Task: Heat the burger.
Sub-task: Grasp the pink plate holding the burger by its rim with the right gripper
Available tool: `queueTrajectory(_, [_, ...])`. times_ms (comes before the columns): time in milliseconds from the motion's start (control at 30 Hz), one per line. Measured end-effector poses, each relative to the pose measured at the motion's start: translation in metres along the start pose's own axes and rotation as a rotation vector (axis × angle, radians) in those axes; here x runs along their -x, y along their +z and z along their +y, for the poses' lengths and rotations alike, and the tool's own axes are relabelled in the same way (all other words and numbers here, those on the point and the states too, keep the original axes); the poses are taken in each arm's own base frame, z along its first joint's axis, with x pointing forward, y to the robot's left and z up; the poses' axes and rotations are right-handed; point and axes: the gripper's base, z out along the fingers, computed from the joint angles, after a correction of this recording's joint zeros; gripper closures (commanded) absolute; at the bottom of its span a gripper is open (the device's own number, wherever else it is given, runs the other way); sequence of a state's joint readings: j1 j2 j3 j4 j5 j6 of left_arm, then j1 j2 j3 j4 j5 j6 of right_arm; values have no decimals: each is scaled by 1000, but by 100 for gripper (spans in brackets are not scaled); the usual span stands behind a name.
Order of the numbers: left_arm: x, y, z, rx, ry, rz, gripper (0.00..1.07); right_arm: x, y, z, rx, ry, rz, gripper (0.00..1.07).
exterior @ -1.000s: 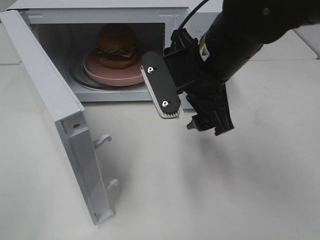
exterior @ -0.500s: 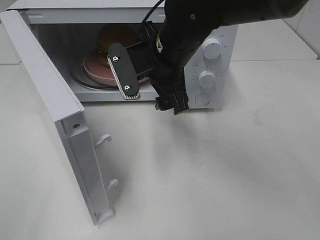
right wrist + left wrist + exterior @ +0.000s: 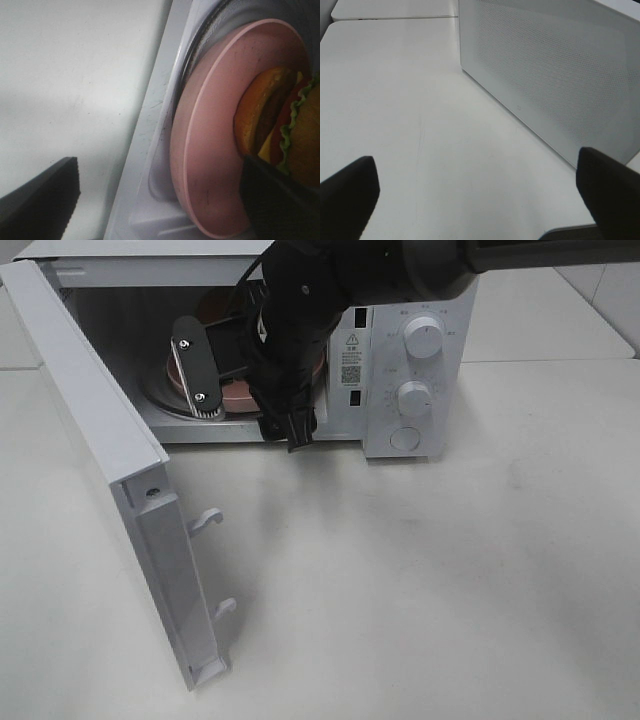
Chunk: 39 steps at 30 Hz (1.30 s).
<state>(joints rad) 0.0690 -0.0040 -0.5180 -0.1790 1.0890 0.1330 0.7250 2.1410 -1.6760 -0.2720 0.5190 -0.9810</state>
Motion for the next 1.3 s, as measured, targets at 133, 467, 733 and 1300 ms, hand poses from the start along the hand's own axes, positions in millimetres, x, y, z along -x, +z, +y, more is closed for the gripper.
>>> queueTrajectory(133, [0,0,0,0,0,0,6,3,10,-3,-4,8,-2,26])
queueTrajectory(467, [0,0,0,0,0,0,6,5,40,-15,-5,58,14,29])
queueTrajectory(733, [0,0,0,0,0,0,6,5,59,-26,-16,122,24,31])
queueTrajectory(1300, [0,0,0,0,0,0,6,-5,90,-21,8,193,30,84])
